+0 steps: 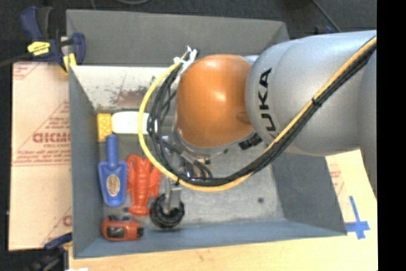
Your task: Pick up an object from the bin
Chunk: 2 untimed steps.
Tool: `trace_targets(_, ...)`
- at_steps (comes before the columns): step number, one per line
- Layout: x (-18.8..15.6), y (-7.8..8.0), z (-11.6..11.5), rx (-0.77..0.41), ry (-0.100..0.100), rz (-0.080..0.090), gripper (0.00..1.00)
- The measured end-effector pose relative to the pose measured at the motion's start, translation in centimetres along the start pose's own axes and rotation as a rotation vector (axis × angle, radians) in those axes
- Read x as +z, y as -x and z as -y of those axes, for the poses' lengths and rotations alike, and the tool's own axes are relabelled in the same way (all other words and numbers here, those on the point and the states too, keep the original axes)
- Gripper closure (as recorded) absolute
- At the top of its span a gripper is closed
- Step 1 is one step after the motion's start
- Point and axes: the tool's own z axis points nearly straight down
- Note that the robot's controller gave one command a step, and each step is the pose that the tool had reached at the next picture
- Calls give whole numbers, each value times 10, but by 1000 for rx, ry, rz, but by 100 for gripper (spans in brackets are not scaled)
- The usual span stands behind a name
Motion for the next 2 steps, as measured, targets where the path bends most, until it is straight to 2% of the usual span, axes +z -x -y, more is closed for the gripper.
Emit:
trace_targets(1, 50, -6, 3, 36, 0, -2, 0)
trace_targets(2, 87, -2, 16, 28, -1, -7, 0)
